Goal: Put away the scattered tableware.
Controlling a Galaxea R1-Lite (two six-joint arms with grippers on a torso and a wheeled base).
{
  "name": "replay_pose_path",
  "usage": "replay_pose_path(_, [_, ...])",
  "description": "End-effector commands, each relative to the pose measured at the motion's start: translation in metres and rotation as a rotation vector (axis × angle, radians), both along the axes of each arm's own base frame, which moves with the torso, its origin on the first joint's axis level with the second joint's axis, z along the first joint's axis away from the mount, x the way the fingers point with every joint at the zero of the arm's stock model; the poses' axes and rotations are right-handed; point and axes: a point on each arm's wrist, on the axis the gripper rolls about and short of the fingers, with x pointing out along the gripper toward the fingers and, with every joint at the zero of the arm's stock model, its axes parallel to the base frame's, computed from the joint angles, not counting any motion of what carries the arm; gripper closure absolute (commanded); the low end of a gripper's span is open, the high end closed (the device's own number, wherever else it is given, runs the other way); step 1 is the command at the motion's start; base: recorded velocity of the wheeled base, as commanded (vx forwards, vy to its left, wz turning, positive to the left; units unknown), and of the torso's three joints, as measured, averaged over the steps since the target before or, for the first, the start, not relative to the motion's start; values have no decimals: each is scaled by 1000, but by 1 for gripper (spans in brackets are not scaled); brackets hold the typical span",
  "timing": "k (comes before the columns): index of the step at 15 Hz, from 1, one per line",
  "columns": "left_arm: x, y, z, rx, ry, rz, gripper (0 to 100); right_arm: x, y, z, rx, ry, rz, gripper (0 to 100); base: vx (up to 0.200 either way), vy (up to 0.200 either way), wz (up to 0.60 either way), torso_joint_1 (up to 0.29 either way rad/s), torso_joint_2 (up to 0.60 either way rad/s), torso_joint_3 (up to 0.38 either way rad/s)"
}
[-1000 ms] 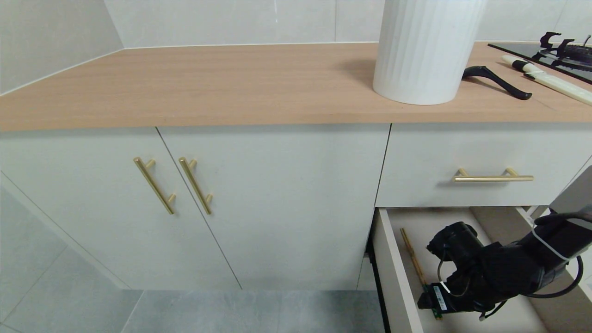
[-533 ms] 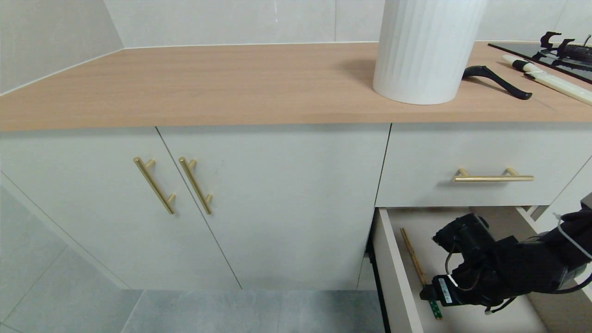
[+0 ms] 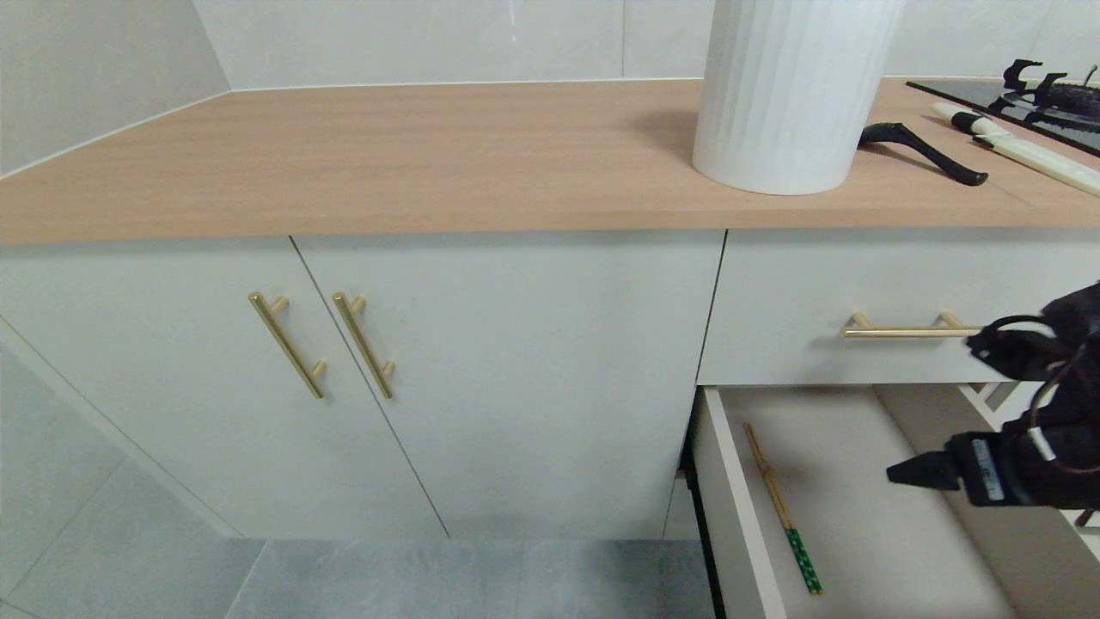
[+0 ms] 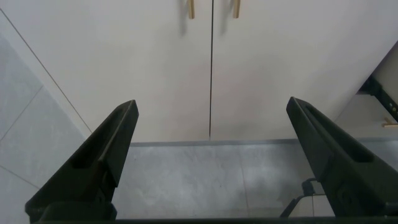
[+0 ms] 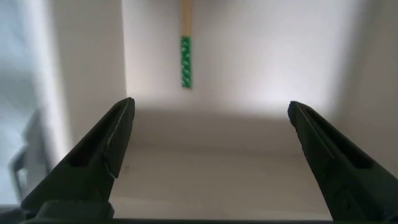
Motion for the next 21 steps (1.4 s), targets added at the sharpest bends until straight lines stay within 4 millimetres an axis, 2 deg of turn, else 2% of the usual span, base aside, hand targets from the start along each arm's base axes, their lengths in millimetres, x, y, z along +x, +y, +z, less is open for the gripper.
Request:
replay_pose_path(1, [0, 0, 0, 0, 2, 1, 0, -29, -25, 44, 7, -183, -51, 0, 0, 0, 0, 0, 0, 0])
replay_pose_path(4, [0, 0, 0, 0, 1, 1, 0, -39, -40, 50, 2, -228, -14, 0, 0, 0, 0, 0, 0, 0])
replay_pose_path(11, [0, 0, 0, 0, 2, 1, 0, -50, -40, 55, -31, -269, 25, 0, 0, 0, 0, 0, 0, 0])
replay_pose_path(15, [0, 0, 0, 0, 2, 1, 0, -51, -40, 54, -31, -269, 25, 0, 0, 0, 0, 119, -179, -185])
replay_pose_path(21, [0, 0, 0, 0, 2, 1, 0, -53, -40, 54, -34, -269, 32, 0, 0, 0, 0, 113, -531, -259])
